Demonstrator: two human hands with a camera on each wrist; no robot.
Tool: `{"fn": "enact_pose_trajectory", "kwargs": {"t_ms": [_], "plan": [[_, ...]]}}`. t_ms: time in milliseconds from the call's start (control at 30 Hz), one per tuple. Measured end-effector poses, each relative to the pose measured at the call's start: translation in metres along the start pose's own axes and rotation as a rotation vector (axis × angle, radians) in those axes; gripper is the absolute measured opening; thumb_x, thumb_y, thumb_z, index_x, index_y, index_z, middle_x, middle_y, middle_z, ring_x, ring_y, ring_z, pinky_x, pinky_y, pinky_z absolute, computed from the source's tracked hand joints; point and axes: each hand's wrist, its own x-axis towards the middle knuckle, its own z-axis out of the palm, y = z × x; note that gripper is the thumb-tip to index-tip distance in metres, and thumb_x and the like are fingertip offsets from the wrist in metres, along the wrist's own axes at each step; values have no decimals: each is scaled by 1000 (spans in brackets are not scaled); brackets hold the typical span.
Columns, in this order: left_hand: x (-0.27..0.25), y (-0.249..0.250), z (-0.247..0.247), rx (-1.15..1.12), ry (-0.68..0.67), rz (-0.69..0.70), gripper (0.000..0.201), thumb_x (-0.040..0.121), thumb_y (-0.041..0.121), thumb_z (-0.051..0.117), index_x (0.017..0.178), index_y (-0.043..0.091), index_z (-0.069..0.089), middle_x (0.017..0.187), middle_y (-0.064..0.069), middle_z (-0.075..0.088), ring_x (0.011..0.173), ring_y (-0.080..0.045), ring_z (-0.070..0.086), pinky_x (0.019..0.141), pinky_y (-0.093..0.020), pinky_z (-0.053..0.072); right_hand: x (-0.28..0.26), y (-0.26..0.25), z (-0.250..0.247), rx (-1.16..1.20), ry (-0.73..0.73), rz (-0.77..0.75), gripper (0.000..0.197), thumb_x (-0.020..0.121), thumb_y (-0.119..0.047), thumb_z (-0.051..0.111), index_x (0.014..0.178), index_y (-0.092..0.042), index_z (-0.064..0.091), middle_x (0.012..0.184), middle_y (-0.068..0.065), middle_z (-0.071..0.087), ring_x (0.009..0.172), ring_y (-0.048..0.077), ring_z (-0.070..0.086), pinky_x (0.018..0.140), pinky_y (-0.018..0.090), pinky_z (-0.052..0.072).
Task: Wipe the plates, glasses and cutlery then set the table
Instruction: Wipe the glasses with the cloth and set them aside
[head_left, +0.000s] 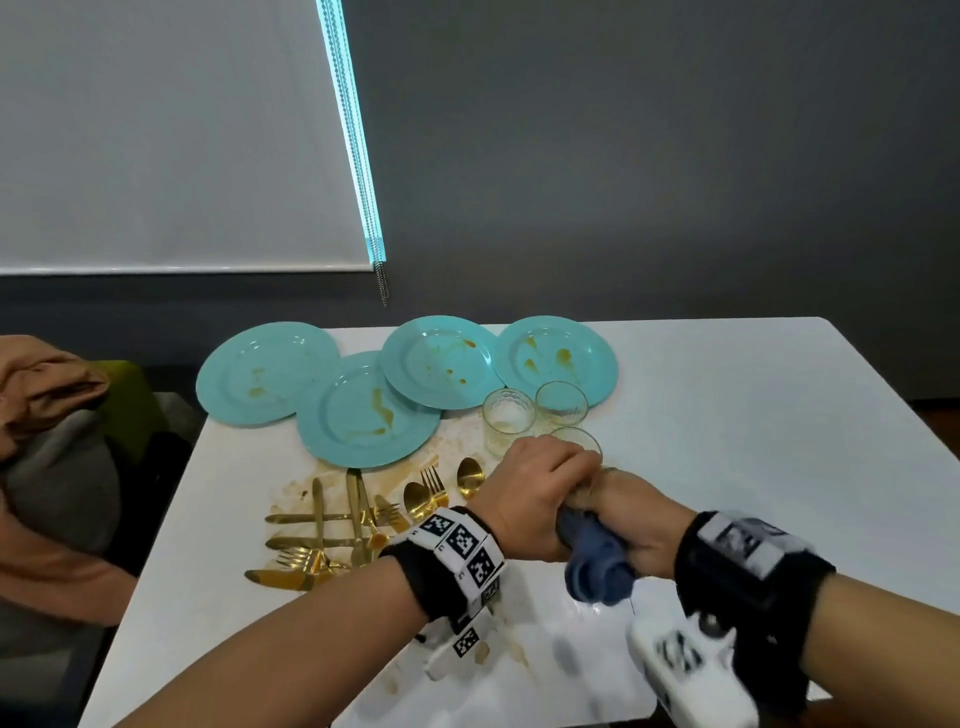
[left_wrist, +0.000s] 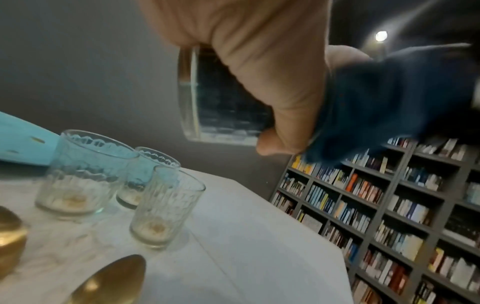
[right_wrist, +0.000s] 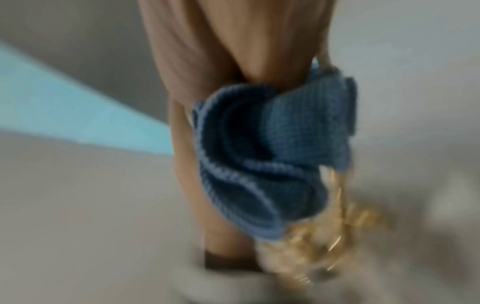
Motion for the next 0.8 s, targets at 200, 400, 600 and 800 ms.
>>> {"fn": "enact_pose_trajectory", "kwargs": {"t_ms": [200, 400, 600, 800], "plan": [[6, -7, -11, -116, -276, -141, 85, 52, 24, 85, 127, 14, 46, 110, -6, 57, 100, -20, 53, 84, -31, 47, 16, 0, 6, -430, -10, 98, 47, 93, -4, 46, 62, -35, 29, 69, -21, 31, 59, -5, 38, 62, 7, 38], [0, -15, -4, -15, -128, -113, 75, 52, 35, 80, 117, 14, 50, 101, -5, 60, 92, -24, 56, 80, -39, 48, 32, 8, 3, -113, -35, 20, 34, 93, 1, 46, 70, -24, 48, 78, 4, 59, 71, 17, 62, 53, 7, 41], [-8, -28, -11, -180, -253, -258, 84, 49, 24, 84, 124, 17, 48, 108, -3, 58, 96, -19, 56, 81, -32, 50, 49, 42, 0, 242, -463, 103, 27, 95, -42, 46, 102, -23, 65, 98, 4, 67, 76, 7, 59, 64, 16, 46], [-22, -37, -13, -34, -135, -171, 75, 53, 31, 82, 119, 17, 49, 105, -4, 59, 95, -23, 55, 84, -36, 48, 54, 13, 32, 273, -98, 73, 20, 96, -1, 41, 93, -3, 60, 88, 13, 64, 70, 13, 62, 66, 25, 50]]}}
